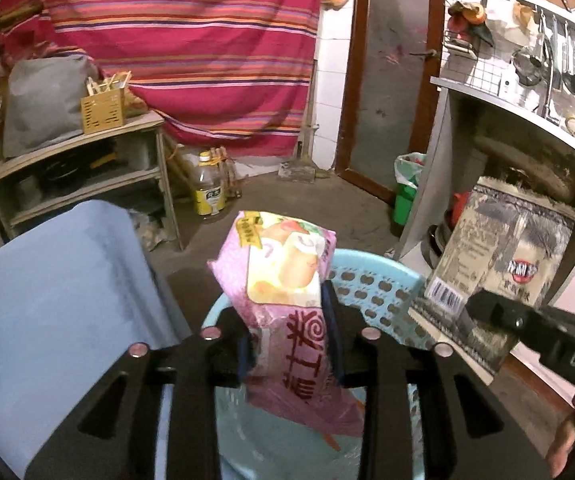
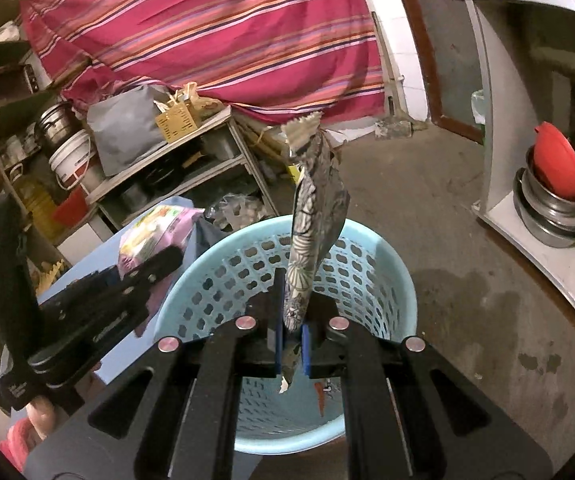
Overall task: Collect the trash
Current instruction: 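Drop the pink bag into the basket with the left tool while the right tool holds the printed bag, then open the right tool to drop the printed snack bag into the basket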
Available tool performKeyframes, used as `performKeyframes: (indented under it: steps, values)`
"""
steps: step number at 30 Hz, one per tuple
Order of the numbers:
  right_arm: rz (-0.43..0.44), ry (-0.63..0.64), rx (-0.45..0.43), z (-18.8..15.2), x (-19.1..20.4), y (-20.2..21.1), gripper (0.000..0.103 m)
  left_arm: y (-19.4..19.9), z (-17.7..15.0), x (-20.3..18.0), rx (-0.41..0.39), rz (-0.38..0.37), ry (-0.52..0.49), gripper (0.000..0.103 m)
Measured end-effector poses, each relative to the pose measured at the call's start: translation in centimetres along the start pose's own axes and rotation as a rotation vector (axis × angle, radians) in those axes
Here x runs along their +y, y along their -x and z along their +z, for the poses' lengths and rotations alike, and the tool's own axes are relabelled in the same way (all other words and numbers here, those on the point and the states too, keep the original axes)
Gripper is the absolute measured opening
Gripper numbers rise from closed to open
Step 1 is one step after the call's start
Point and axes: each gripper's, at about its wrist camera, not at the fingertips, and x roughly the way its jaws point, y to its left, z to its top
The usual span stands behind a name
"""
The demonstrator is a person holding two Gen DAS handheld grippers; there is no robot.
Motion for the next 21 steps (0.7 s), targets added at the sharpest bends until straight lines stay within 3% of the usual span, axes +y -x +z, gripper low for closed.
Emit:
performKeyframes:
  steps: [3, 12, 21]
  values:
    - [-0.005, -0.016, -0.003, 0.2, -0.3, 0.1, 0.007, -0.9, 0.2, 0.0, 0.019, -0.005, 0.007, 0.059]
    - [-0.005, -0.025, -0.003, 0.2, -0.2, 0.0, 0.007, -1.4, -0.4, 1.0, 0.053, 0.029, 0.011, 0.069]
    - [0.017, -0.016, 0.023, 0.0, 0.3, -1.3, 0.007, 1.4, -0.8, 4.1, 0.024, 0.089, 0.043, 0.078]
